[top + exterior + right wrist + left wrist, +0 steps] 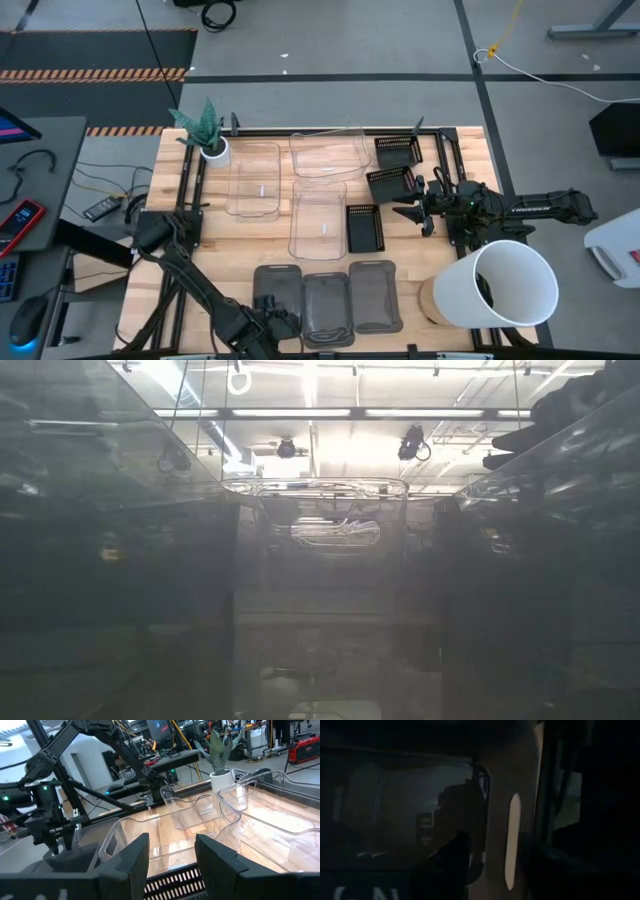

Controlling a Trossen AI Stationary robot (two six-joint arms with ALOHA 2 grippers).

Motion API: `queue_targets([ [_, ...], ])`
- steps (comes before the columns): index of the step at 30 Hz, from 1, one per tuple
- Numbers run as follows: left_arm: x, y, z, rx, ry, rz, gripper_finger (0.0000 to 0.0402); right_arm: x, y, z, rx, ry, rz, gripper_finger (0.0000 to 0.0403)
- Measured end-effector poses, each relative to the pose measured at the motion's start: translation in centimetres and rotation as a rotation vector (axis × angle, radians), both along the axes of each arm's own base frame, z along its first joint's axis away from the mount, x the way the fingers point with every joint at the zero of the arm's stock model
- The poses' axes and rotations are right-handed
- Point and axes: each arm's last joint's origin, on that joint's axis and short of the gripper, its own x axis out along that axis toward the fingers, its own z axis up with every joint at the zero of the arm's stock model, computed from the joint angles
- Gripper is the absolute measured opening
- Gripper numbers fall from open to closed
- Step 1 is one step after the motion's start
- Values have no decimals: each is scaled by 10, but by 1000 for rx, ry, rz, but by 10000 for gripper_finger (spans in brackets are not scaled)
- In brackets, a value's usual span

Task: Stack baskets by color
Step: Stack the left black transparent bin on top of the middle black transparent bin

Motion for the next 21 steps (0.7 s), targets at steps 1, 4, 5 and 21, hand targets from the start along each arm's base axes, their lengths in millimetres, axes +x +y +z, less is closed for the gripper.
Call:
queue_targets([
  [1, 0, 0, -2, 0, 7, -1, 173, 0, 0, 0, 0, 1, 0, 165],
  [4, 1, 0, -6, 6, 22, -2, 168, 0, 0, 0, 0, 0, 0, 165],
  [5, 0, 0, -7, 11, 27, -2, 164, 0, 0, 0, 0, 0, 0, 165],
  [21, -2, 0, 1, -61, 69, -2, 11, 0, 0, 0, 0, 0, 0, 165],
])
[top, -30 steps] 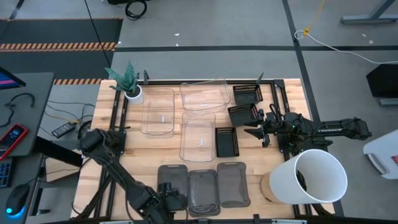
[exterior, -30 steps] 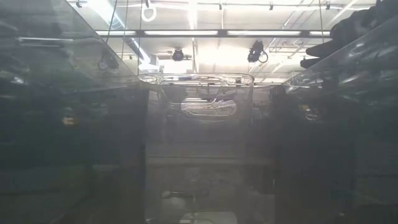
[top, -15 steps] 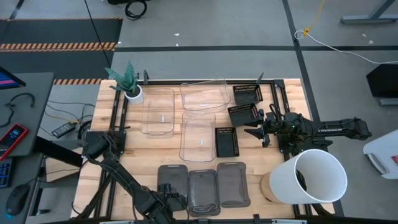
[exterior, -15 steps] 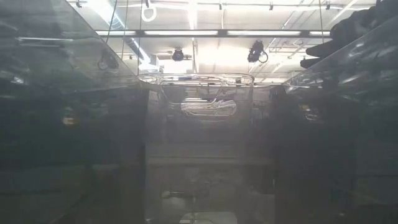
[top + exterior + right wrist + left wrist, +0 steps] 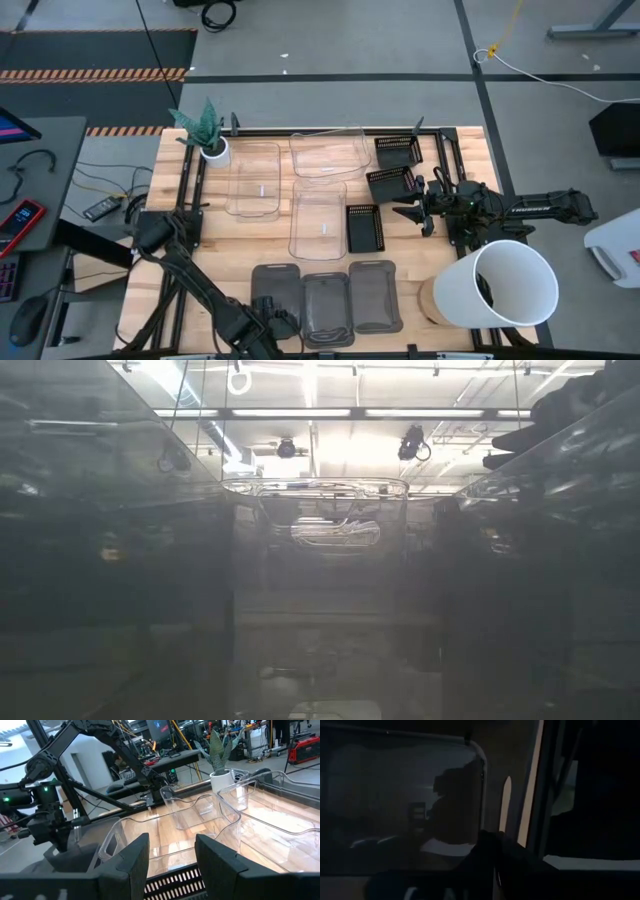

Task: Stack baskets by color
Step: Stack the left black transparent bin on top of the middle black transparent bin

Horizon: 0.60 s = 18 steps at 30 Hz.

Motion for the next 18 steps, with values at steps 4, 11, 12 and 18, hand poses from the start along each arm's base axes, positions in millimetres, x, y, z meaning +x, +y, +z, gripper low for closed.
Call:
queue_targets([
  [4, -4, -1, 15, -27, -18, -7, 7, 0, 0, 0, 0, 0, 0, 165],
  [11, -13, -11, 60, 32, -54, 7, 5, 0, 0, 0, 0, 0, 0, 165],
  [12, -15, -11, 67, 53, -66, 7, 5, 0, 0, 0, 0, 0, 0, 165],
  [18, -17, -20, 111, 110, -257, -51, 5, 0, 0, 0, 0, 0, 0, 165],
])
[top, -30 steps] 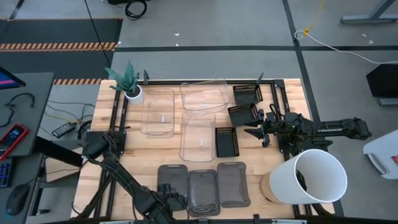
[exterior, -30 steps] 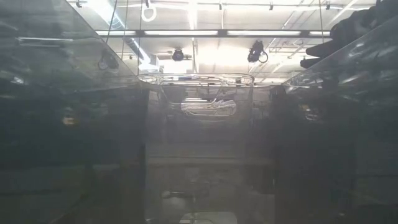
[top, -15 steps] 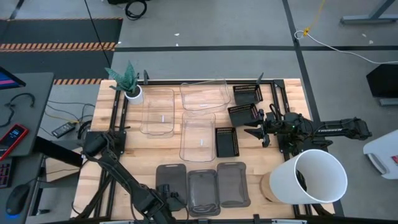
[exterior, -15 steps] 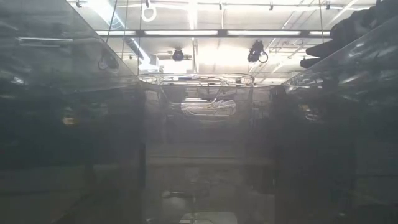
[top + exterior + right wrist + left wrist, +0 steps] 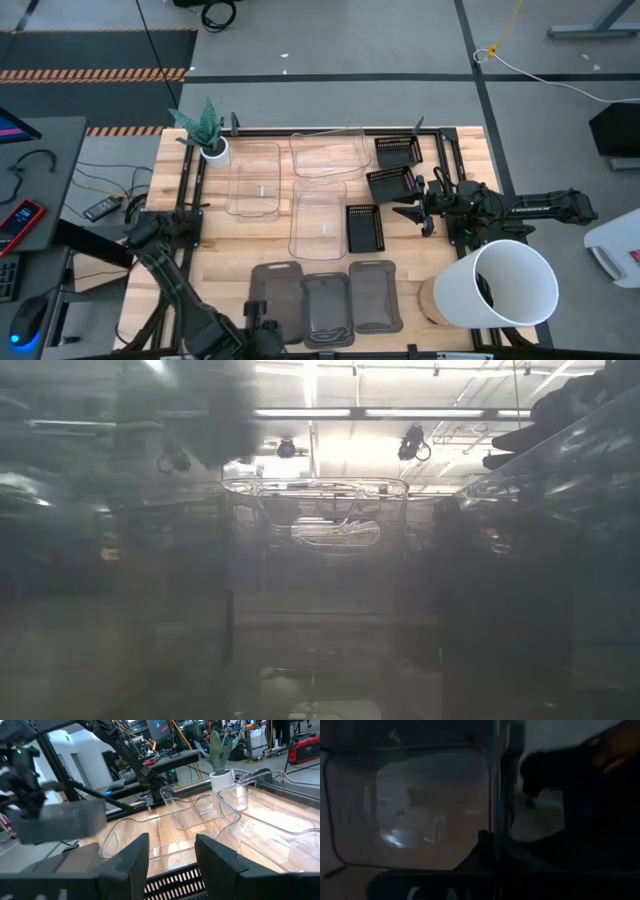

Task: Stack baskets by color
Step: Stack the left black transparent bin on top of the middle black transparent bin

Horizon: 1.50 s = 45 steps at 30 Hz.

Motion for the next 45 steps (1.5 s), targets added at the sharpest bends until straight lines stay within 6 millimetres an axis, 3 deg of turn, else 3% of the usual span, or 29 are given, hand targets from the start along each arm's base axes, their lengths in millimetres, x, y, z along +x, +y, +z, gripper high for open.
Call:
queue_targets([
  [3, 3, -4, 19, 30, -140, -27, 5, 0, 0, 0, 0, 0, 0, 165],
  [7, 12, -7, 29, 78, -310, -15, 5, 0, 0, 0, 0, 0, 0, 165],
  [14, 40, -3, 8, -1, -432, 68, 9, 0, 0, 0, 0, 0, 0, 165],
  [21, 52, 4, -14, -40, -417, 126, 9, 0, 0, 0, 0, 0, 0, 165],
  [31, 56, -5, -14, -84, -470, 121, 6, 0, 0, 0, 0, 0, 0, 165],
  [37, 66, -10, -41, -53, -389, 110, 6, 0, 0, 1, -1, -7, 0, 165],
  [45, 66, -8, -39, 4, -363, 109, 5, 0, 0, 1, -1, -7, 0, 165],
])
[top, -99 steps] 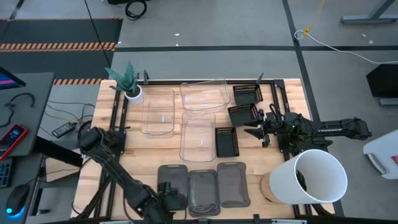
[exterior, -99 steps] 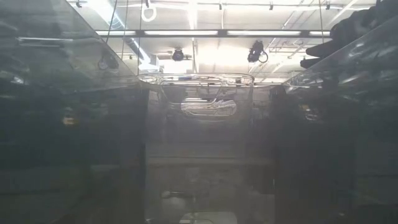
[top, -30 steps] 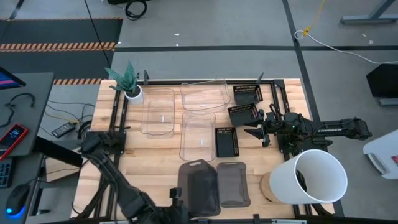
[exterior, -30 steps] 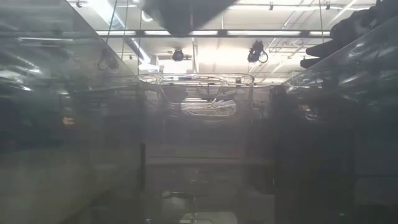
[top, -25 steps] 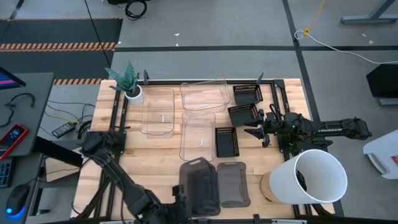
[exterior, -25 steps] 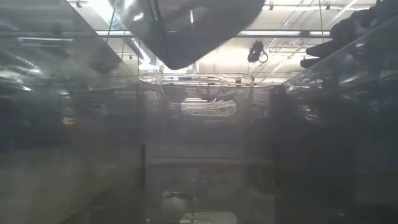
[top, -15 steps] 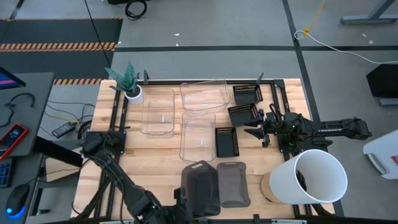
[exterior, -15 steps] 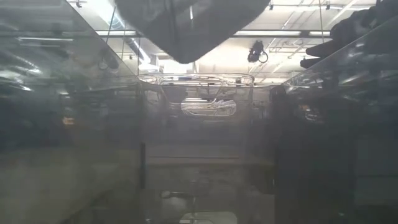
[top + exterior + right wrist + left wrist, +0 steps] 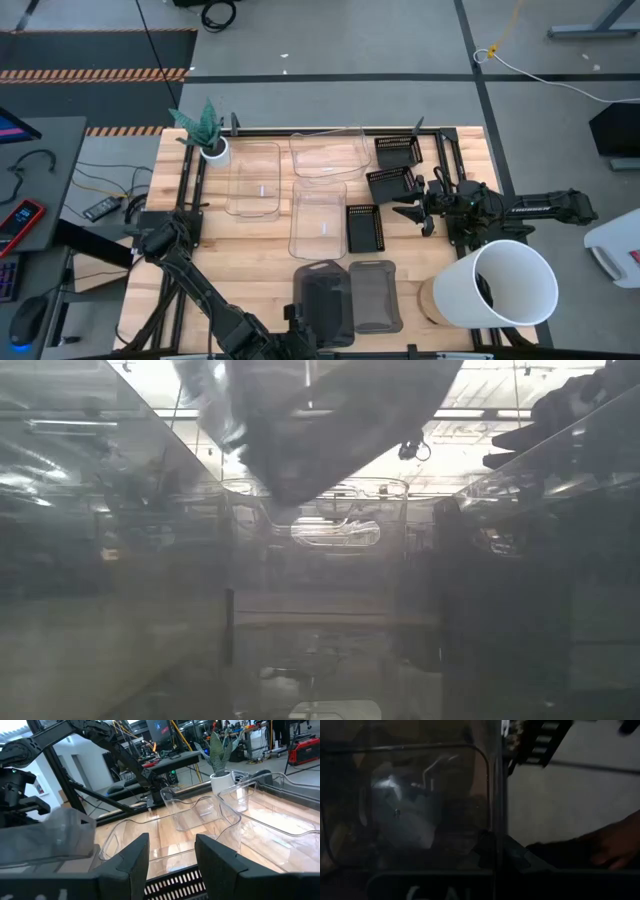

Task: Stack baskets by color
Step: Stack the left black transparent bin on top of the middle black transparent bin

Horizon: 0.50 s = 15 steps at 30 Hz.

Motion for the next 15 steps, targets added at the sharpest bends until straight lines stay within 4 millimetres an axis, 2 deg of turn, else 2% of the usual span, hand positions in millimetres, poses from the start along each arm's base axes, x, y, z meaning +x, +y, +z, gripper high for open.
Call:
queue_targets([
  [15, -4, 11, -15, -29, 228, -21, 7, 0, 0, 0, 0, 0, 0, 165],
])
